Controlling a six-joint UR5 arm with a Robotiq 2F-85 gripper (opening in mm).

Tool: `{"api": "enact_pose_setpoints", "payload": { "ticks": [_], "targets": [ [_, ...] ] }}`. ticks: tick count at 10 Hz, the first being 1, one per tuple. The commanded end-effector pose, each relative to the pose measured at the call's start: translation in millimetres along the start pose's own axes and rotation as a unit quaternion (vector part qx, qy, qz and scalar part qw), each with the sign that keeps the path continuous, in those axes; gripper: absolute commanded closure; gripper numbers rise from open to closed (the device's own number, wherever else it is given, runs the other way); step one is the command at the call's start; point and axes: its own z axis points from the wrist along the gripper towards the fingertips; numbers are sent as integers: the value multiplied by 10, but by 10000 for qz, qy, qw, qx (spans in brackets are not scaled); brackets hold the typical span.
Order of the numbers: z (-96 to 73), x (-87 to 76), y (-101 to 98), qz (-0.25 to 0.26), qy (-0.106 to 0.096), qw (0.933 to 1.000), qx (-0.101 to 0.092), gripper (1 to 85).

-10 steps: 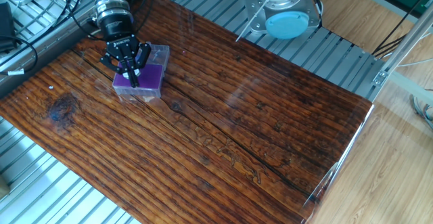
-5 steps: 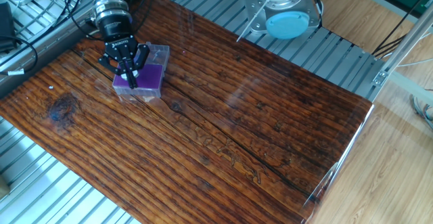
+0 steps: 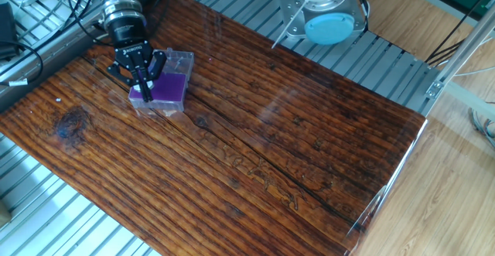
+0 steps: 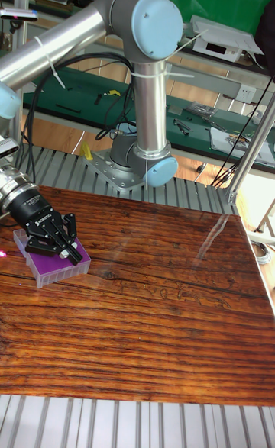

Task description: Insert a small pipette tip into the holder for small pipette tips

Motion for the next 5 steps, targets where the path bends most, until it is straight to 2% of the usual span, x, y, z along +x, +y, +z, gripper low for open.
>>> {"api": "enact_pose_setpoints", "payload": {
  "ticks": [1,3,5],
  "targets": [
    [-16,-34,-40,-88,-33,9999,34,847],
    [-16,-39,-9,-173,-44,9998,-24,847],
    [-16,-49,-31,-99,-63,9999,18,847]
  ]
}}
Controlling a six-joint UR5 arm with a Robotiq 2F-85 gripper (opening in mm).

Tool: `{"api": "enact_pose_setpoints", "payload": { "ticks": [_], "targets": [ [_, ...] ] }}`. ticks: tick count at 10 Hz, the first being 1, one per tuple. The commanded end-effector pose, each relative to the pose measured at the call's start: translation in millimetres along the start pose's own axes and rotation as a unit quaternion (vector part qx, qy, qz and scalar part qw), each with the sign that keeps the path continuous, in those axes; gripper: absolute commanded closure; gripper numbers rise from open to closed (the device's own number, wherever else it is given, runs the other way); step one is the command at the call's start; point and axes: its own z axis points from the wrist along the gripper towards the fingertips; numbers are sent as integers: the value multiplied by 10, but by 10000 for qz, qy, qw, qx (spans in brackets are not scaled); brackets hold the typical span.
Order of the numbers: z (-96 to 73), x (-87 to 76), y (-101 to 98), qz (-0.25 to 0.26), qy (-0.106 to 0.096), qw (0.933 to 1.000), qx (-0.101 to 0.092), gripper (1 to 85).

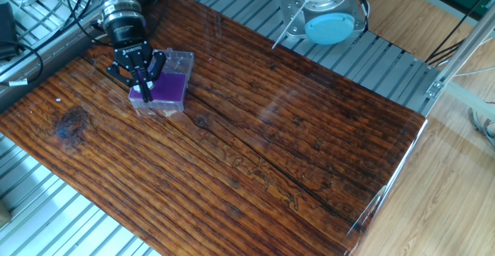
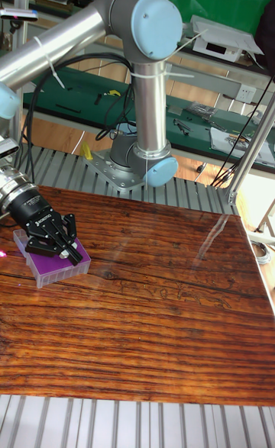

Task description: Insert a small pipette tip into the holder for small pipette tips

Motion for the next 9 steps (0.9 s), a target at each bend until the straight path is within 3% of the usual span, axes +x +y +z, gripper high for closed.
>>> {"api": "enact_pose_setpoints", "payload": {
  "ticks": [1,7,9],
  "targets": [
    [-19,-30,-45,7,-33,10000,61,847],
    [-478,54,130,180,21,9998,-19,847],
    [-460,43,166,195,-57,9998,15,847]
  ]
}}
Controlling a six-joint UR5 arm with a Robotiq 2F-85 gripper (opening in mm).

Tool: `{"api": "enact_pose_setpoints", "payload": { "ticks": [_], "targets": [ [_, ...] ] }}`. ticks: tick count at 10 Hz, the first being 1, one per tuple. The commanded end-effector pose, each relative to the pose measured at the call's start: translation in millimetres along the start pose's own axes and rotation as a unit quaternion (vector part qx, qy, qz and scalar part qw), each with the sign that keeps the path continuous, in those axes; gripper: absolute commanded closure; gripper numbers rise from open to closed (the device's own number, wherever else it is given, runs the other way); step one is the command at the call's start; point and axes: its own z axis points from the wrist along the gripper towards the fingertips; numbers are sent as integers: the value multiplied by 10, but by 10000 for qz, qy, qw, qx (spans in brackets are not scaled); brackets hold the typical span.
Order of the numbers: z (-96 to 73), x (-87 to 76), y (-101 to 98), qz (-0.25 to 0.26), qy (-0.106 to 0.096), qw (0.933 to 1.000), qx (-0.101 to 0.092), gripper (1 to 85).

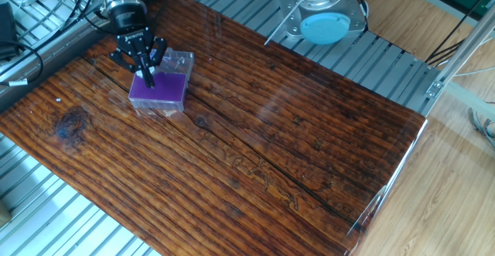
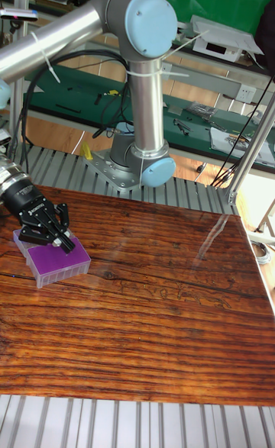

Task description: Insert a small pipette tip into the holder for small pipette tips

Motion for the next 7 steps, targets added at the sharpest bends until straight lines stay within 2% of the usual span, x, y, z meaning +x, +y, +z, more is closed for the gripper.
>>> {"api": "enact_pose_setpoints", "payload": {
  "ticks": [1,3,6,7],
  "targets": [
    [-95,-35,26,-34,-121,9999,39,847],
    [-110,-83,119,7,-415,9991,-64,847],
    [-86,-41,116,-81,-425,9991,-47,847],
    [-35,-37,83,-109,-415,9991,27,847]
  ]
}}
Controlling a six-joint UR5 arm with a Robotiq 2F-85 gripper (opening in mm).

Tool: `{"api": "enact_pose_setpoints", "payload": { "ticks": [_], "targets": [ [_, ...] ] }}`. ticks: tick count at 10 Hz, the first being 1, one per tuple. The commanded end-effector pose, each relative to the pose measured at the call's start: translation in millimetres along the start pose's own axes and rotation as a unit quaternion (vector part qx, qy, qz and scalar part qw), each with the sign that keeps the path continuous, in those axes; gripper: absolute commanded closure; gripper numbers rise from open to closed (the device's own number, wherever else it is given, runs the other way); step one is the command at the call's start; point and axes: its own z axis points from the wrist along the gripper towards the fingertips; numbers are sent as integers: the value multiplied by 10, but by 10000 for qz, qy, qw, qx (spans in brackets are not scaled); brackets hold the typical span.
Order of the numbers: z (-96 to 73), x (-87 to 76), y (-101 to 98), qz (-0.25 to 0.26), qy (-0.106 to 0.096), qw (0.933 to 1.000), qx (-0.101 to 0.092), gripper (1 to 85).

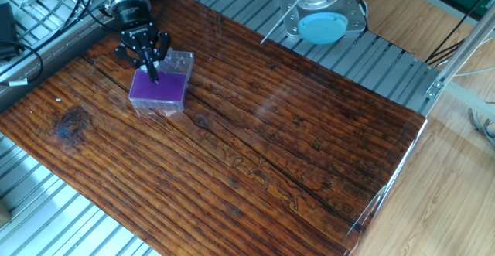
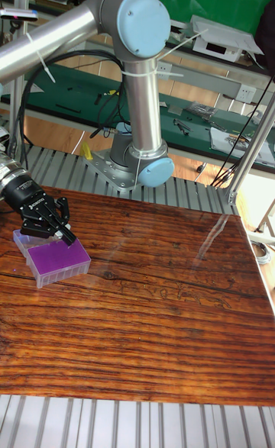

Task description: Insert a small pipette tip into the holder for small pipette tips

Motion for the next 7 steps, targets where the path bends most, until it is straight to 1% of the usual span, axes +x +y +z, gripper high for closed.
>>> {"api": "enact_pose_setpoints", "payload": {
  "ticks": [1,2,4,7],
  "targets": [
    [92,-33,-51,-83,-148,9998,121,847],
    [139,-17,-54,-141,-156,9997,135,847],
    [145,55,-32,-164,-130,9997,141,847],
    [166,86,-28,-190,-188,9995,137,847]
  ]
}}
